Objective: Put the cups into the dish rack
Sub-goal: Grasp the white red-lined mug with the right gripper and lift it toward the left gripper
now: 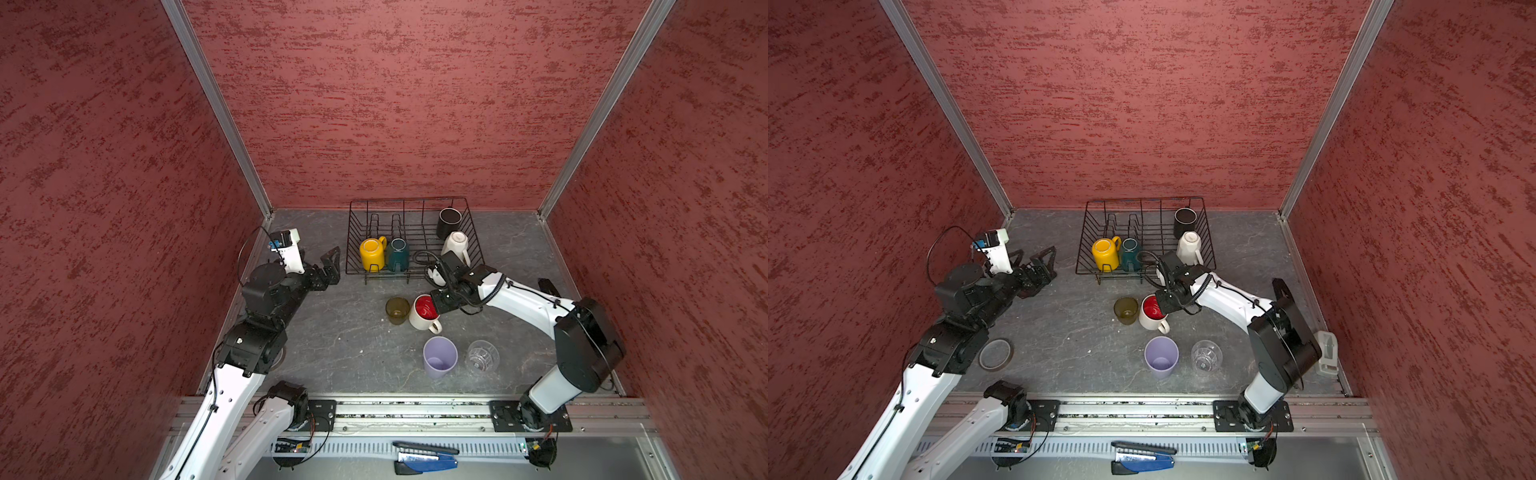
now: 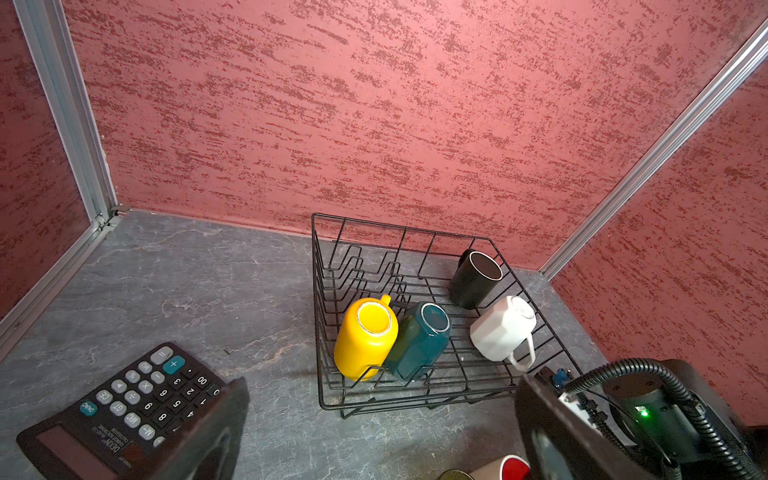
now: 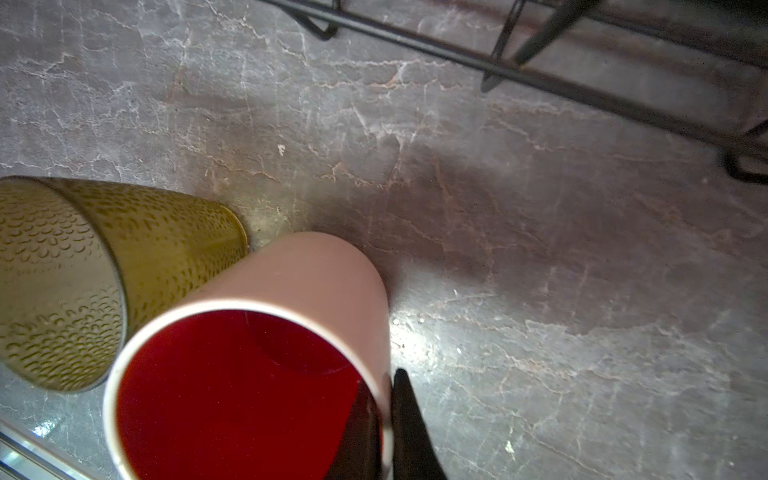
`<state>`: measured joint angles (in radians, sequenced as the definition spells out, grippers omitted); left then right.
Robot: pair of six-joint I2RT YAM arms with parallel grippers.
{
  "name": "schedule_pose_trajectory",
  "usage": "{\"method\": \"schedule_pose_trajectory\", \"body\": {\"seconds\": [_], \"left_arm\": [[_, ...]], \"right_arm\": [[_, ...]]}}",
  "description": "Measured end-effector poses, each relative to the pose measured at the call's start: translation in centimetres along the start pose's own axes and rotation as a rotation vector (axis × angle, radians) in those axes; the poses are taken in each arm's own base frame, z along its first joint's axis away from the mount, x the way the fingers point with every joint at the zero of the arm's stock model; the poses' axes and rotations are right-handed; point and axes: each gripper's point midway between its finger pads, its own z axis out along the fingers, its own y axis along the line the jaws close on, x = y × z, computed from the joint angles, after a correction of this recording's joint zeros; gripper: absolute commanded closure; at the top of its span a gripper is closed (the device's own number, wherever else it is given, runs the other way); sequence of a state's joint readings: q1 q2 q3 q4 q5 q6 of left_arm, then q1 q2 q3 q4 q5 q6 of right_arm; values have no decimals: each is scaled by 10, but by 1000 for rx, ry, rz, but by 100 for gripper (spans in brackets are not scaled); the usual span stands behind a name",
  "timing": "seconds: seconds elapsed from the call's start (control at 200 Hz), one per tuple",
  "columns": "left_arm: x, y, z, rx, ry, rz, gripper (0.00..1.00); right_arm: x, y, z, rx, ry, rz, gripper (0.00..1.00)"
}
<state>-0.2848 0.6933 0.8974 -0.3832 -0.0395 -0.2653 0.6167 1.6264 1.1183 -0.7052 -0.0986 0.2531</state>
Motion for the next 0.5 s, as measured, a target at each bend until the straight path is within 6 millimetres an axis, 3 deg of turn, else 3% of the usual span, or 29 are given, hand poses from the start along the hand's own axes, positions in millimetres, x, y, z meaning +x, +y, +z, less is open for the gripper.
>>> {"method": "schedule_pose_trajectory", "body": {"seconds": [0.2,0.501], "left_arm": [[5,4,-3,-4,-3,-1,0],[8,5,-1,29,-17,-24,0]], "right_arm": [[5,0,-18,2,0,0,100],[-49,36,-109,-129,-232,-32,100]]}}
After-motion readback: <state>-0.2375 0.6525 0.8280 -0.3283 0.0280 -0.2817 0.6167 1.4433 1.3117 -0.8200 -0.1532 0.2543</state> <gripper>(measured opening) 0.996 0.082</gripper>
